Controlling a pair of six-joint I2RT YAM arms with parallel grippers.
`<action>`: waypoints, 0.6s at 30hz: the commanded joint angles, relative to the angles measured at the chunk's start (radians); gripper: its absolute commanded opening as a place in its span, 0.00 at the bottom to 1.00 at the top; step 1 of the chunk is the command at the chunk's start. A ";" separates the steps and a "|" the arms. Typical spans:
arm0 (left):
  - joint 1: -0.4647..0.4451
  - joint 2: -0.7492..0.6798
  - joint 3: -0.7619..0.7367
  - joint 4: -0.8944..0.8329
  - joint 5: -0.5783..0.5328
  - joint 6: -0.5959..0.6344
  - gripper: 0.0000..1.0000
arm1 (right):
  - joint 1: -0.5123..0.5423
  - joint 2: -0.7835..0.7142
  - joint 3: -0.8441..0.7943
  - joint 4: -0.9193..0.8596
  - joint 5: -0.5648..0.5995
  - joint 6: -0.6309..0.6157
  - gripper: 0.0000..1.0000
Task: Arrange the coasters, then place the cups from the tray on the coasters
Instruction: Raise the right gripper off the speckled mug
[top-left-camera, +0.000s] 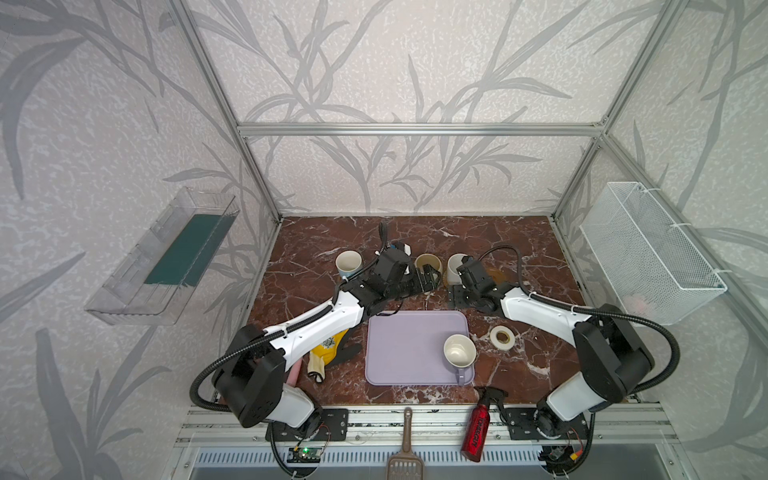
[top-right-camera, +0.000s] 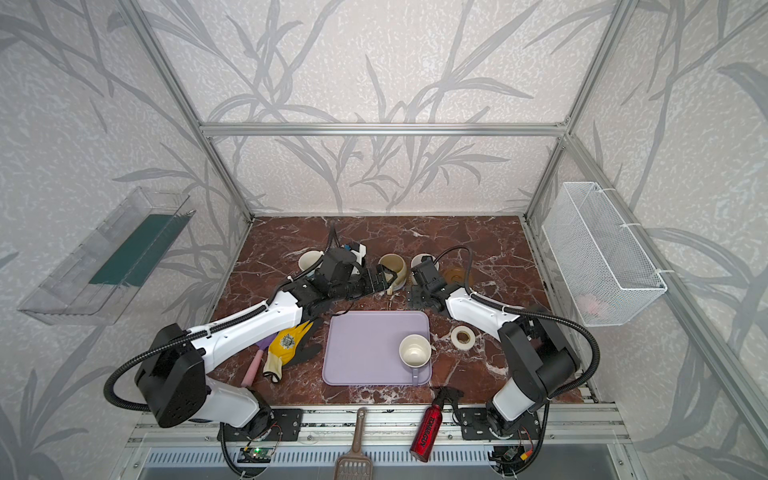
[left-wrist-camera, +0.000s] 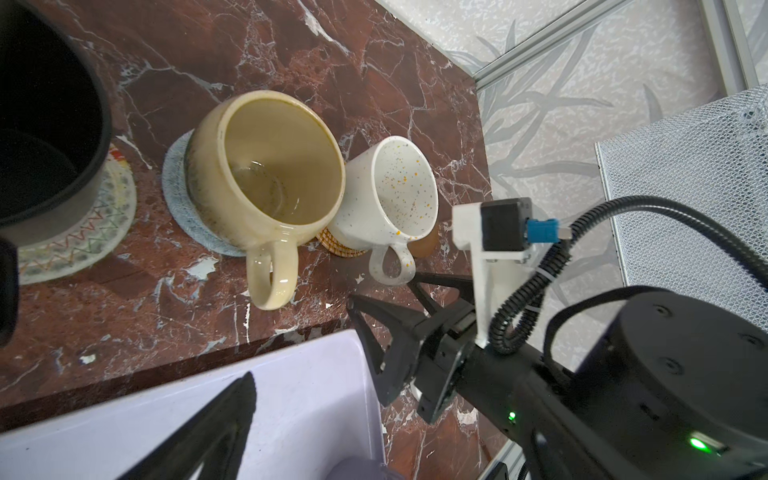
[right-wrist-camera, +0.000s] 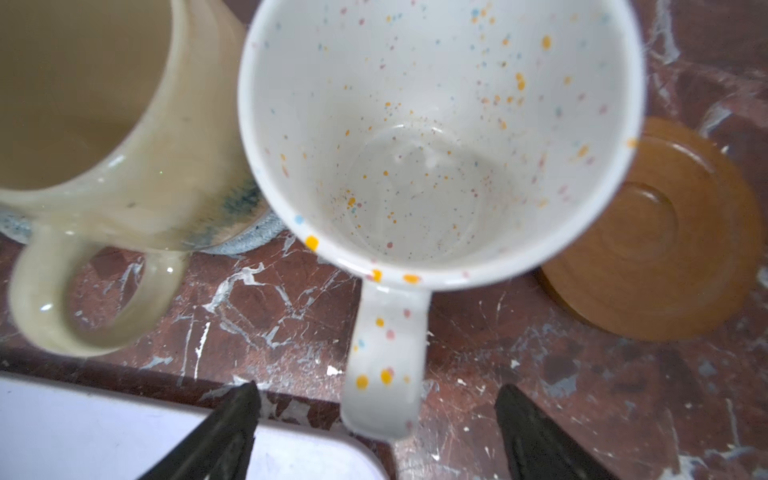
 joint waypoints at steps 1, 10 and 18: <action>-0.001 -0.038 -0.021 0.033 -0.002 -0.004 0.99 | -0.001 -0.116 -0.034 -0.017 0.046 -0.017 0.90; -0.001 -0.056 -0.067 0.070 0.050 0.001 0.99 | -0.016 -0.349 -0.135 -0.075 0.172 -0.058 0.99; -0.005 -0.106 -0.087 -0.011 0.081 0.020 0.99 | -0.031 -0.438 -0.113 -0.301 -0.178 -0.135 0.99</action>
